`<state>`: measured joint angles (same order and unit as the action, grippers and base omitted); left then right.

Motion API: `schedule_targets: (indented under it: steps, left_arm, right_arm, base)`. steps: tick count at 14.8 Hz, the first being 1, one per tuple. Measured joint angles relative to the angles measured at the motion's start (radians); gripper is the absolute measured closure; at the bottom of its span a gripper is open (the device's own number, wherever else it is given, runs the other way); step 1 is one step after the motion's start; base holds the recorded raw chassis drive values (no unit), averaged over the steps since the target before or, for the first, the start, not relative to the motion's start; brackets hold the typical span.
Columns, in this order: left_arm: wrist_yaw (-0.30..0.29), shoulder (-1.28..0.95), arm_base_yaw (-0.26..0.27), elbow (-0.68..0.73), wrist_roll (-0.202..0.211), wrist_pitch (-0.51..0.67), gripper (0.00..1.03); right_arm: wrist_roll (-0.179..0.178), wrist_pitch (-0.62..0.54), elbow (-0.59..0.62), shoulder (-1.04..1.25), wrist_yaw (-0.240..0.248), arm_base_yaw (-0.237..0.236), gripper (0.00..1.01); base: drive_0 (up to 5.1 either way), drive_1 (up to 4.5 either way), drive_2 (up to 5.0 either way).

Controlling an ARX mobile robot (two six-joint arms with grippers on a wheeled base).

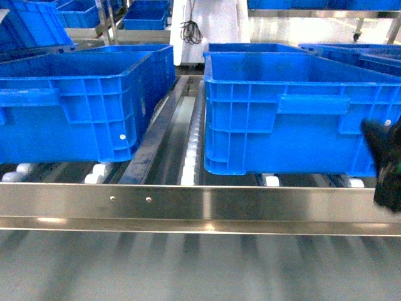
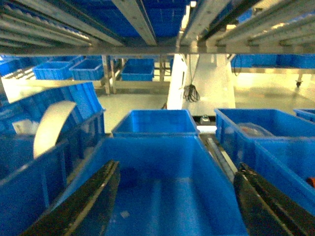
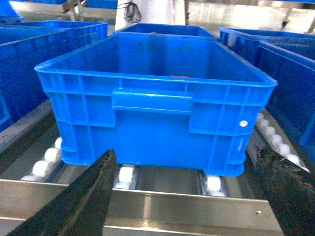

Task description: Sort blue parts and orange caps into right shelf containers

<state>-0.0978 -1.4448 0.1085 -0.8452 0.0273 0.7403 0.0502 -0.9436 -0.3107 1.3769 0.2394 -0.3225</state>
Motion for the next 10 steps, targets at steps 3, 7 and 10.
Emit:
schedule_targets:
  steps: [3, 7, 10]
  left_arm:
    - [0.019, 0.061, -0.031, 0.327, -0.021, 0.055, 0.71]
    - [0.090, 0.322, -0.115, 0.603, -0.024, 0.108, 1.01]
    - [0.100, 0.464, -0.107, 0.690, -0.024, 0.072, 1.01]
  right_arm:
    - [-0.035, -0.145, 0.154, -0.104, 0.009, 0.090, 0.47]
    - [-0.043, 0.072, 0.261, -0.438, -0.112, 0.200, 0.99]
    - [-0.043, 0.232, 0.294, -0.630, -0.222, 0.293, 0.99]
  base:
    - [0.0, 0.00, 0.0]
    - [0.0, 0.00, 0.0]
    - [0.0, 0.00, 0.0]
